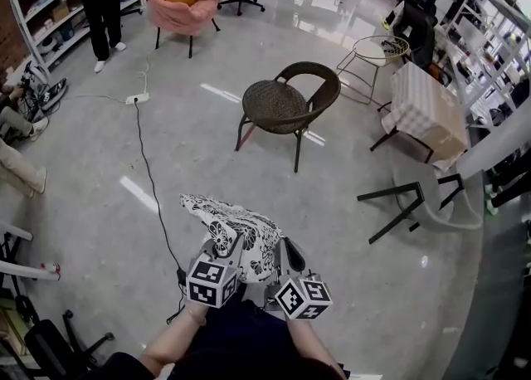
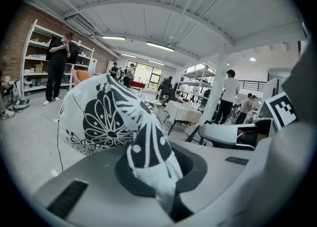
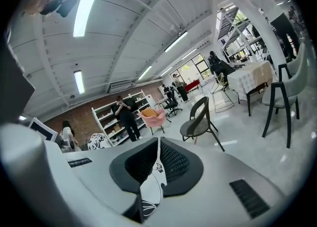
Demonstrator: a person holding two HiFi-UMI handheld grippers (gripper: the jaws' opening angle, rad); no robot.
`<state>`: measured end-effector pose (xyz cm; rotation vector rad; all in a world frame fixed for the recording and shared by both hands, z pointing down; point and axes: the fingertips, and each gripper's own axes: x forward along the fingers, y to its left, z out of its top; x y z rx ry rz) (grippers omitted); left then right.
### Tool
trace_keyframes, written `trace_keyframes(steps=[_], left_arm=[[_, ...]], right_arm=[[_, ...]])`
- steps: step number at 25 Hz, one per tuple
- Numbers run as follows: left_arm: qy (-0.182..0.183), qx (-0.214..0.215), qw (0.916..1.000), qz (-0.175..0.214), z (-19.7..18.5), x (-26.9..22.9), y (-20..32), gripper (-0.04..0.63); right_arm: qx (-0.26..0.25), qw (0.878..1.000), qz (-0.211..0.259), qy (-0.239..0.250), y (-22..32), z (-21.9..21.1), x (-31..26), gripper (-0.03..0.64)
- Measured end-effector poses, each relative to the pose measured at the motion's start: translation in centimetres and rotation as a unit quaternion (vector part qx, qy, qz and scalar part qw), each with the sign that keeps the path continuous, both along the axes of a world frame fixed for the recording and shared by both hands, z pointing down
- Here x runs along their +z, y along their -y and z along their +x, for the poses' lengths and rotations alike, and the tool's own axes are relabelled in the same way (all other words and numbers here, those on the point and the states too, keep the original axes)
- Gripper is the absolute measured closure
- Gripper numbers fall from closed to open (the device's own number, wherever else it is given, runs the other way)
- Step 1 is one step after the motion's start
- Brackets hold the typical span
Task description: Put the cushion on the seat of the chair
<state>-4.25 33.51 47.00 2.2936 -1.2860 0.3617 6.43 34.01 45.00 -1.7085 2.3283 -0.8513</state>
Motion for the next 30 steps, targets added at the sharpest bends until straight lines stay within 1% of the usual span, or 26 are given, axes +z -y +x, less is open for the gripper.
trace_keyframes(steps=[3,7,10,13,17,22,30], left_arm=[[-0.003,0.008,1.0000,0.002,-0.4,-0.4,2.5,0.571],[-0.004,0.017,0.9998,0.011,-0.8,-1.2,5.9,0.571],[-0.004,0.014,0.9998,0.014,-1.2,-1.2,7.8,0.571],[-0.003,0.012,0.9998,0.017,-1.6,-1.2,9.2,0.571],[-0.003,0.016,0.9997,0.017,-2.0,-0.9,11.3,0.571],[-0.006,0.021,0.9996,0.020,-2.3,-1.1,13.8,0.571],[-0.006,0.026,0.9995,0.017,-2.7,-0.4,16.2,0.571]], right_arm=[[0.006,1.000,-0.002,-0.001,2.2,-0.3,-0.3,0.620],[0.054,0.998,-0.017,0.023,5.3,0.8,-0.7,0.620],[0.072,0.997,-0.021,0.013,7.3,1.3,-0.4,0.620],[0.076,0.997,-0.017,0.004,8.8,1.1,-0.5,0.620],[0.069,0.997,-0.014,-0.012,10.6,0.3,-0.3,0.620],[0.070,0.997,-0.014,-0.012,12.9,-0.1,-0.3,0.620],[0.063,0.998,-0.022,-0.013,15.6,-1.2,0.6,0.620]])
